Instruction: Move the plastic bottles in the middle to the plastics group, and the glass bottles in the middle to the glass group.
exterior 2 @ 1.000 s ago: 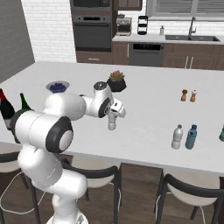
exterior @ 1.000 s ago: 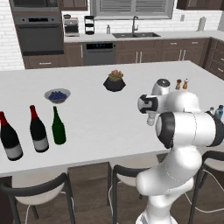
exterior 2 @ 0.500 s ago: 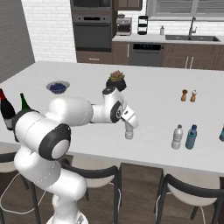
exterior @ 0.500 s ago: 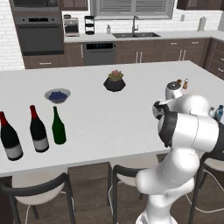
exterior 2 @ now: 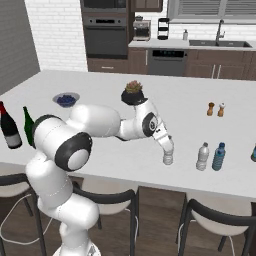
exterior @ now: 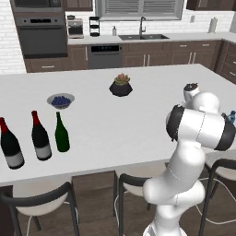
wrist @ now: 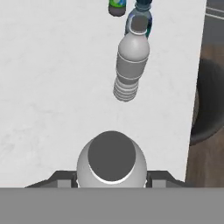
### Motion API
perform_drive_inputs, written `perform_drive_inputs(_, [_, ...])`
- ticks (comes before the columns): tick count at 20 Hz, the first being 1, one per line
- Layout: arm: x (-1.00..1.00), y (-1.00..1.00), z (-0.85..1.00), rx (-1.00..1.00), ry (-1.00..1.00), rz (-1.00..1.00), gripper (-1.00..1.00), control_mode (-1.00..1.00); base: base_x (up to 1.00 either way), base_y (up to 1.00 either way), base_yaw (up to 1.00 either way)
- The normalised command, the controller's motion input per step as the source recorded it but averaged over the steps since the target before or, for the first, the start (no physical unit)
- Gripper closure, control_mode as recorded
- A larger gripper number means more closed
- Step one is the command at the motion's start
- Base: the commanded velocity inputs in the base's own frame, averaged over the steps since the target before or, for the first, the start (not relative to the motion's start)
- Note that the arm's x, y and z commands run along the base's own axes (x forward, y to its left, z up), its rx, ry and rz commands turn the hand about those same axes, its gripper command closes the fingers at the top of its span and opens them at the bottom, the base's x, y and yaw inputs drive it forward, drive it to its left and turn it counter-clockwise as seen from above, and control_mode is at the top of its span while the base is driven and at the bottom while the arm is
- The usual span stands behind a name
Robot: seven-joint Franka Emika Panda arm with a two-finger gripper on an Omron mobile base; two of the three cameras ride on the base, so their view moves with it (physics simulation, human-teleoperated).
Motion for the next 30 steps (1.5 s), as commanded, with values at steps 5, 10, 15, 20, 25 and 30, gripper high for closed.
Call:
perform_drive_inputs(5, [0.0, -0.78, 0.05, 0.08, 0.0, -0.28, 1.0, -1.0, 0.0, 0.0, 0.0])
perform_drive_inputs(10, [0.0, -0.37, 0.0, 0.02, -0.05, -0.18, 1.0, -1.0, 0.0, 0.0, 0.0])
perform_drive_inputs(15, [0.11, -0.02, -0.11, 0.0, -0.02, -0.07, 1.0, -1.0, 0.0, 0.0, 0.0])
perform_drive_inputs(20, [0.07, -0.02, -0.39, 0.0, -0.02, -0.07, 1.0, -1.0, 0.0, 0.0, 0.0])
perform_drive_inputs(25, [0.0, -0.13, -0.26, 0.0, -0.11, -0.06, 1.0, -1.0, 0.0, 0.0, 0.0])
perform_drive_inputs(30, [0.0, -0.21, 0.0, 0.0, -0.05, -0.06, 1.0, -1.0, 0.0, 0.0, 0.0])
